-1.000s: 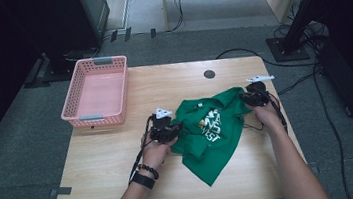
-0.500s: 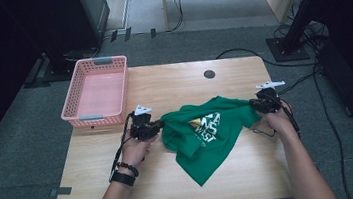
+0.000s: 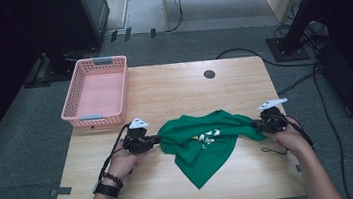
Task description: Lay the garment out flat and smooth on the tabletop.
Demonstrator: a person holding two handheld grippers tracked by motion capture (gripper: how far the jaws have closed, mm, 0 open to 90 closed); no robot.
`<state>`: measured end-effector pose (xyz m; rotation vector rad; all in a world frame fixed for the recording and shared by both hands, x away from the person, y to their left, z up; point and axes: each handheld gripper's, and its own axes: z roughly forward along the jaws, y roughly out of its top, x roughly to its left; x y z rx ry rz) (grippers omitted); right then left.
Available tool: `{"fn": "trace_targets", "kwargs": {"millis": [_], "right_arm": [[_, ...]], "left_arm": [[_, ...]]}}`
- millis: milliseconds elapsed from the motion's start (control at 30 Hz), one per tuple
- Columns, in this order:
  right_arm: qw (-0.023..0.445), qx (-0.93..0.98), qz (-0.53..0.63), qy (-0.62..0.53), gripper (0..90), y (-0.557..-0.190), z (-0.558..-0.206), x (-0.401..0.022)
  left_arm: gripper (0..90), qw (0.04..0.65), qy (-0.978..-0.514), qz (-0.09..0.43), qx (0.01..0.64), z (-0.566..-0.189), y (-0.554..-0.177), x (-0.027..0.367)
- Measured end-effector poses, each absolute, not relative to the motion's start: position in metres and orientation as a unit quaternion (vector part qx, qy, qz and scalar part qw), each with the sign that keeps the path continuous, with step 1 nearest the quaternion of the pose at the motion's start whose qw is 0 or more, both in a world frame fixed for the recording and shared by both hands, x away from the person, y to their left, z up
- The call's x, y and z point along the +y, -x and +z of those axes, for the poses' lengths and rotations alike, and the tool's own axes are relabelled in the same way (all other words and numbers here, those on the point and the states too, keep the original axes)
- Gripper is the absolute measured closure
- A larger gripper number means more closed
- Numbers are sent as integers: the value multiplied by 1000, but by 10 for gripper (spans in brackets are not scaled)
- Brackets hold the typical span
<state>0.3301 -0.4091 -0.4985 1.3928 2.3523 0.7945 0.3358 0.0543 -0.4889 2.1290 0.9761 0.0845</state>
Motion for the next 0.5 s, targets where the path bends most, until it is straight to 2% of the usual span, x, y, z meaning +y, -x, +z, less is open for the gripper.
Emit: {"fn": "trace_targets", "kwargs": {"millis": [233, 433, 500], "right_arm": [[150, 808, 301, -483, 900, -298, -504, -409], [131, 825, 305, -458, 900, -272, -503, -404], [124, 834, 300, -446, 900, -267, -500, -404]], "left_arm": [[885, 381, -849, 35, 364, -496, -316, 60], [882, 381, -859, 15, 341, -497, -302, 72], [815, 397, -857, 15, 329, -494, -299, 77]]}}
